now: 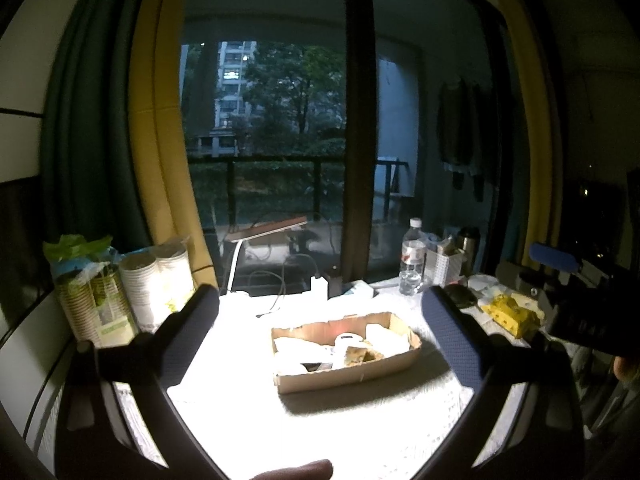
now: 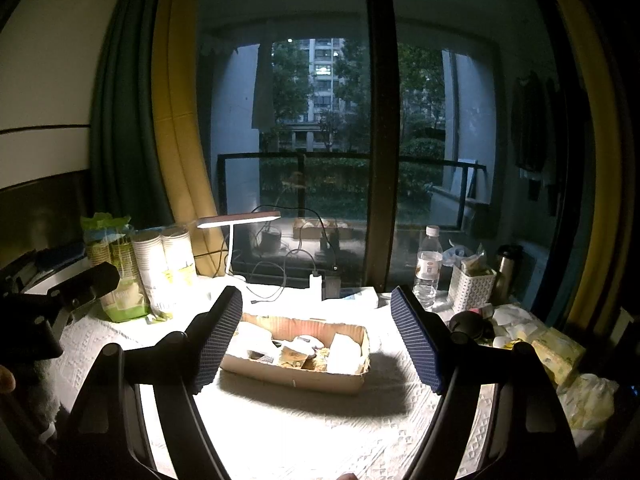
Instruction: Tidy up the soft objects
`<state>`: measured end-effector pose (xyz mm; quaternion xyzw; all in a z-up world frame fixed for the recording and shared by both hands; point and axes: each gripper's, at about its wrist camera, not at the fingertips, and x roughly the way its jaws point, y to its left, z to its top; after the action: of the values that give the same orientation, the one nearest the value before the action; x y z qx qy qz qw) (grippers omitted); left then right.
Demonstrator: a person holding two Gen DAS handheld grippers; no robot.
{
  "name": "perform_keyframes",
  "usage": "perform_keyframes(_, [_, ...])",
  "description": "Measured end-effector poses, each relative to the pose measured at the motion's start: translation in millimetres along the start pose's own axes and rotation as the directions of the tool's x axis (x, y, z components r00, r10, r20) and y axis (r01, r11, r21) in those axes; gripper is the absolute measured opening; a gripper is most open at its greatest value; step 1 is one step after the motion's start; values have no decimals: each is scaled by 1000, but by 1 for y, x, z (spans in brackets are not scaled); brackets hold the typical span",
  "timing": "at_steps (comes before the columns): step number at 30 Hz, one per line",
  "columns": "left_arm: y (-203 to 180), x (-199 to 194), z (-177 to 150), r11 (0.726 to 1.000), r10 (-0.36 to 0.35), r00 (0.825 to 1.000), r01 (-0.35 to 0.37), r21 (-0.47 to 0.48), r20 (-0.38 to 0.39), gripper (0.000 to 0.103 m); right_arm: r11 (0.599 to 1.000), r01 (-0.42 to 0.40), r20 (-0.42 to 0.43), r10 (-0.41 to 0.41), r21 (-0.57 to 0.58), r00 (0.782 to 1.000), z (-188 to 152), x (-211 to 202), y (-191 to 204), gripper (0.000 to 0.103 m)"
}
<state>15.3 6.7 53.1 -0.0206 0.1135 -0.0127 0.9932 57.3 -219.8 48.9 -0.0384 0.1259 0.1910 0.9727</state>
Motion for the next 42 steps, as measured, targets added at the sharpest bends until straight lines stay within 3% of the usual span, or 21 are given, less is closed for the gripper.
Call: perform_keyframes(42, [-2, -1, -2, 1000, -1, 1000, 1, -4, -2, 102, 1000, -1, -9, 1, 1, 1000, -3, 3, 2, 79])
